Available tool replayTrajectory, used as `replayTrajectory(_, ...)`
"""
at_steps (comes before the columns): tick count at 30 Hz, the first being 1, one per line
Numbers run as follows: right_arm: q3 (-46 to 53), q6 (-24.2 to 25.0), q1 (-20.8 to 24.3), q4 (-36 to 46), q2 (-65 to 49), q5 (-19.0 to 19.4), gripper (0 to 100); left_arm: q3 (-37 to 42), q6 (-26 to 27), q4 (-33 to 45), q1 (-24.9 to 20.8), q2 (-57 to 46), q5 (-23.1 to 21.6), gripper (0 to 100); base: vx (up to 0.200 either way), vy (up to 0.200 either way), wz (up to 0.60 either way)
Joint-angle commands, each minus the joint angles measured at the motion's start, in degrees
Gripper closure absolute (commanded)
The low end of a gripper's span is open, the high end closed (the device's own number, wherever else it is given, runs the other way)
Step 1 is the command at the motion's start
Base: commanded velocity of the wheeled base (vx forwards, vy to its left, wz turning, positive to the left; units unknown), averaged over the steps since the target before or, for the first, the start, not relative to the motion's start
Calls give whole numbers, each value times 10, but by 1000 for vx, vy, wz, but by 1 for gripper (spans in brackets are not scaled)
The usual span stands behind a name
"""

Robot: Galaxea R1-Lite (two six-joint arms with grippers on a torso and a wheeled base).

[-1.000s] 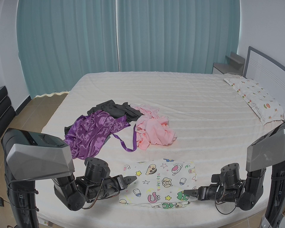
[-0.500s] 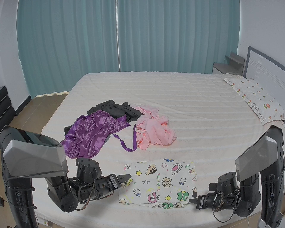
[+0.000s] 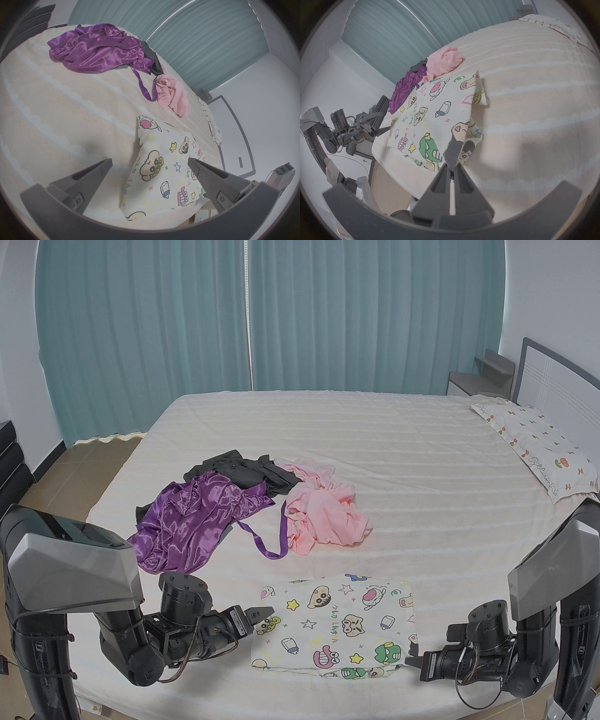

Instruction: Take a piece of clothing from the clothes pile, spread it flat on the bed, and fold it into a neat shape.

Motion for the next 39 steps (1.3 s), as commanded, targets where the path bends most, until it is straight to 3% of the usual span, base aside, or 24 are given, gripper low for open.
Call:
replayTrajectory(1,10,-3,2,44,-30,0,100,1,0,0,0,2,0,0,0,0,0)
replayTrajectory(6,10,-19,1,106,-52,0,100,0,0,0,0,5,0,0,0,0,0)
replayTrajectory(21,10,-23,16,128,-46,0,100,-2,0,0,0,9,1,0,0,0,0)
replayTrajectory(22,10,-23,16,127,-45,0,0,-2,1,0,0,9,1,0,0,0,0)
replayTrajectory(28,10,-23,10,100,-49,-1,0,-1,1,0,0,9,1,0,0,0,0)
replayTrajectory(35,5,-10,-39,-19,-57,-25,0,-2,0,0,1,8,1,0,0,0,0)
replayTrajectory(39,-85,-10,-56,-8,-10,-27,0,-3,0,0,1,9,0,0,0,0,0)
